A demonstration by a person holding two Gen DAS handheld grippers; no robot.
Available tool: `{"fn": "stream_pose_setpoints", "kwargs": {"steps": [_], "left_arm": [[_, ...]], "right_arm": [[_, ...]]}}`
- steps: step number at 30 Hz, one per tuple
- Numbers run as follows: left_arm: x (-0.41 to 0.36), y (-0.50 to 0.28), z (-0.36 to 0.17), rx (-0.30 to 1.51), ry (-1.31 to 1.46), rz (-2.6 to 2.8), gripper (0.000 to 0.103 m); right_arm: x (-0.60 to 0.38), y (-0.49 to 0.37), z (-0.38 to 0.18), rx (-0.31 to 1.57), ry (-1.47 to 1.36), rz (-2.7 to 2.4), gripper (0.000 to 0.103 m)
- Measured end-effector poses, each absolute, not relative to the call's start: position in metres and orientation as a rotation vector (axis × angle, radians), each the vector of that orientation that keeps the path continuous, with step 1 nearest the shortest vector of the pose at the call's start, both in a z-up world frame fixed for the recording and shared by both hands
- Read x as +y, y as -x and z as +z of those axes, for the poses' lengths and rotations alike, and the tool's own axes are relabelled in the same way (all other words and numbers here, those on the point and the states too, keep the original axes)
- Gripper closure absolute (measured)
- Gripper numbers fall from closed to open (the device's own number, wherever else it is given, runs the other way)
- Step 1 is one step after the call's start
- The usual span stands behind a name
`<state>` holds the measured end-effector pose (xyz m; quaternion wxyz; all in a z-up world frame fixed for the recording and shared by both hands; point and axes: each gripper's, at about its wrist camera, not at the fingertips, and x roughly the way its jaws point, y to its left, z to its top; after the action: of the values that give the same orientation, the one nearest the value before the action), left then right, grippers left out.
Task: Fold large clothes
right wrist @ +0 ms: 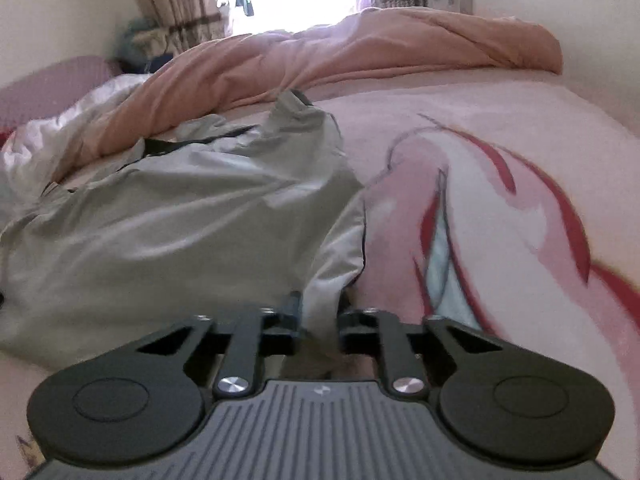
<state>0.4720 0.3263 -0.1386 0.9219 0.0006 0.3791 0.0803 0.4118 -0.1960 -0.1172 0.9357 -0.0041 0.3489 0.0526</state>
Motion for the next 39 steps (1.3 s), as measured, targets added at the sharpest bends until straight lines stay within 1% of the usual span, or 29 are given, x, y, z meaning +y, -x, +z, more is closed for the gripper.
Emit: {"fn": "stream_pose_setpoints", "kwargs": {"steps": [3, 5, 6, 7, 9, 10, 11, 13, 15, 16, 17, 18, 19, 20, 21, 25, 26, 27, 29, 30, 32, 34, 36, 39], "left_arm": [[0.333, -0.450, -0.097, 0.691, 0.046, 0.156, 0.096], [0.342, -0.416, -0.060, 0.590, 0.128, 0.187, 0.102], [0.342, -0.390, -0.042, 0.548, 0.153, 0.174, 0.102], [0.336, -0.362, -0.027, 0.510, 0.137, 0.166, 0.102], [0.320, -0.320, -0.017, 0.499, 0.036, 0.238, 0.103], [0.317, -0.303, -0.020, 0.503, 0.000, 0.286, 0.103], [0.320, -0.291, -0.030, 0.539, -0.003, 0.273, 0.103], [0.330, -0.278, -0.061, 0.608, 0.034, 0.252, 0.103], [0.338, -0.281, -0.096, 0.697, 0.053, 0.277, 0.103], [0.340, -0.283, -0.109, 0.719, 0.074, 0.287, 0.103], [0.341, -0.286, -0.119, 0.748, 0.097, 0.287, 0.101], [0.339, -0.287, -0.124, 0.769, 0.102, 0.274, 0.096], [0.333, -0.288, -0.125, 0.758, 0.093, 0.268, 0.094], [0.325, -0.288, -0.125, 0.739, 0.082, 0.266, 0.077], [0.319, -0.288, -0.122, 0.720, 0.066, 0.256, 0.058], [0.281, -0.301, -0.104, 0.623, 0.049, 0.206, 0.035], [0.270, -0.306, -0.102, 0.593, 0.075, 0.187, 0.016], [0.260, -0.312, -0.099, 0.566, 0.104, 0.177, 0.000], [0.235, -0.325, -0.104, 0.533, 0.171, 0.140, 0.000], [0.221, -0.333, -0.109, 0.548, 0.178, 0.106, 0.000], [0.191, -0.350, -0.120, 0.623, 0.131, 0.083, 0.000], [0.173, -0.355, -0.133, 0.655, 0.083, 0.072, 0.000], [0.167, -0.358, -0.145, 0.688, 0.035, 0.070, 0.000], [0.178, -0.360, -0.159, 0.734, -0.001, 0.139, 0.000]], "right_arm": [[-0.191, -0.385, -0.070, 0.652, -0.026, 0.132, 0.092], [-0.190, -0.354, -0.040, 0.641, -0.036, 0.129, 0.094], [-0.186, -0.332, -0.026, 0.622, -0.007, 0.111, 0.095], [-0.182, -0.310, -0.017, 0.602, 0.034, 0.106, 0.096], [-0.182, -0.272, -0.013, 0.585, 0.081, 0.068, 0.098], [-0.187, -0.258, -0.019, 0.605, 0.080, 0.038, 0.098], [-0.194, -0.253, -0.029, 0.644, 0.081, 0.018, 0.101], [-0.215, -0.251, -0.067, 0.700, 0.086, -0.091, 0.103], [-0.234, -0.264, -0.110, 0.782, 0.106, -0.195, 0.094], [-0.241, -0.270, -0.127, 0.842, 0.091, -0.225, 0.093], [-0.241, -0.264, -0.130, 0.782, 0.079, -0.224, 0.084], [-0.239, -0.259, -0.128, 0.758, 0.069, -0.228, 0.078], [-0.236, -0.258, -0.126, 0.758, 0.069, -0.218, 0.078], [-0.229, -0.255, -0.121, 0.729, 0.077, -0.196, 0.078], [-0.224, -0.249, -0.116, 0.690, 0.083, -0.184, 0.078], [-0.187, -0.239, -0.092, 0.540, 0.070, -0.111, 0.078], [-0.178, -0.240, -0.086, 0.505, 0.027, -0.048, 0.078], [-0.168, -0.245, -0.086, 0.486, -0.020, 0.012, 0.076], [-0.137, -0.259, -0.090, 0.505, -0.124, 0.131, 0.076], [-0.116, -0.270, -0.097, 0.541, -0.144, 0.174, 0.076], [-0.082, -0.289, -0.114, 0.624, -0.098, 0.234, 0.076], [-0.058, -0.296, -0.131, 0.709, -0.040, 0.290, 0.077], [-0.049, -0.291, -0.142, 0.746, -0.003, 0.309, 0.078], [-0.053, -0.288, -0.139, 0.745, 0.024, 0.251, 0.077]]}}
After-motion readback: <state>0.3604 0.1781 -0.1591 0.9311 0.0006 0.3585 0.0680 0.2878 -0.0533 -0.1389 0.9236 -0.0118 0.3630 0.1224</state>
